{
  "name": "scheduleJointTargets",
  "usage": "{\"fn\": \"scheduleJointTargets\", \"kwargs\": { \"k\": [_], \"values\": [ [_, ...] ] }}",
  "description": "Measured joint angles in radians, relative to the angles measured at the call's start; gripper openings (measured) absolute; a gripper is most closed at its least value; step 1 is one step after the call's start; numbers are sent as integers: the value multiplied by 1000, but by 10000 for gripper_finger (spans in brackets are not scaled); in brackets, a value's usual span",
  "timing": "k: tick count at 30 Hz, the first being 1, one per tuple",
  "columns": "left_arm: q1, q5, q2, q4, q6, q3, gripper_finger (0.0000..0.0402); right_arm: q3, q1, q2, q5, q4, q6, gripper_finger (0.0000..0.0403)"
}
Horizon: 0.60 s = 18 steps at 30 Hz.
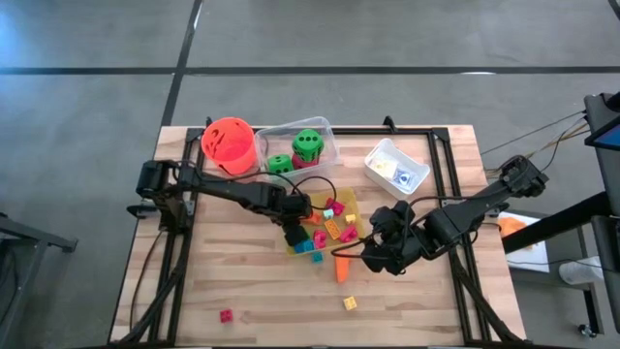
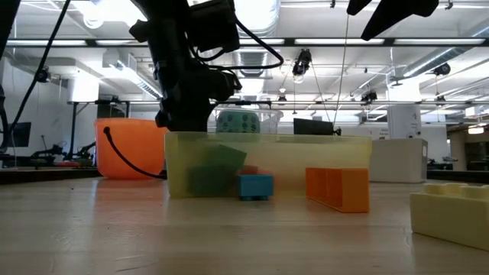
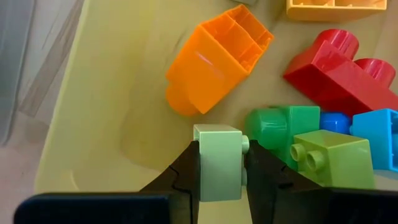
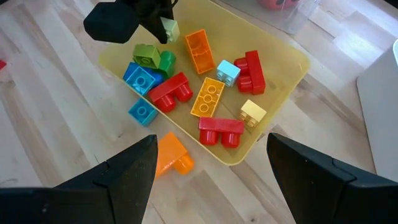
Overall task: Pick & Place Toys
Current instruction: Put the light green game piece into the yellow bin, then put the red game piece into the yellow bin
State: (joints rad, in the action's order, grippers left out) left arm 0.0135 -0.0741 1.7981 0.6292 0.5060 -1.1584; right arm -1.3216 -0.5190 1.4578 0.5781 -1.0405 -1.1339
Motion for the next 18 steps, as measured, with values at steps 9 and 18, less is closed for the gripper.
{"fn": "scheduleJointTargets", "kwargs": {
  "k": [9,18],
  "values": [
    [0,11,0,9,18,-1,153,0,0,0,-2,1,0,297],
    [0,57,0,17,19,-2,259,0,0,0,-2,1,0,297]
  ]
}}
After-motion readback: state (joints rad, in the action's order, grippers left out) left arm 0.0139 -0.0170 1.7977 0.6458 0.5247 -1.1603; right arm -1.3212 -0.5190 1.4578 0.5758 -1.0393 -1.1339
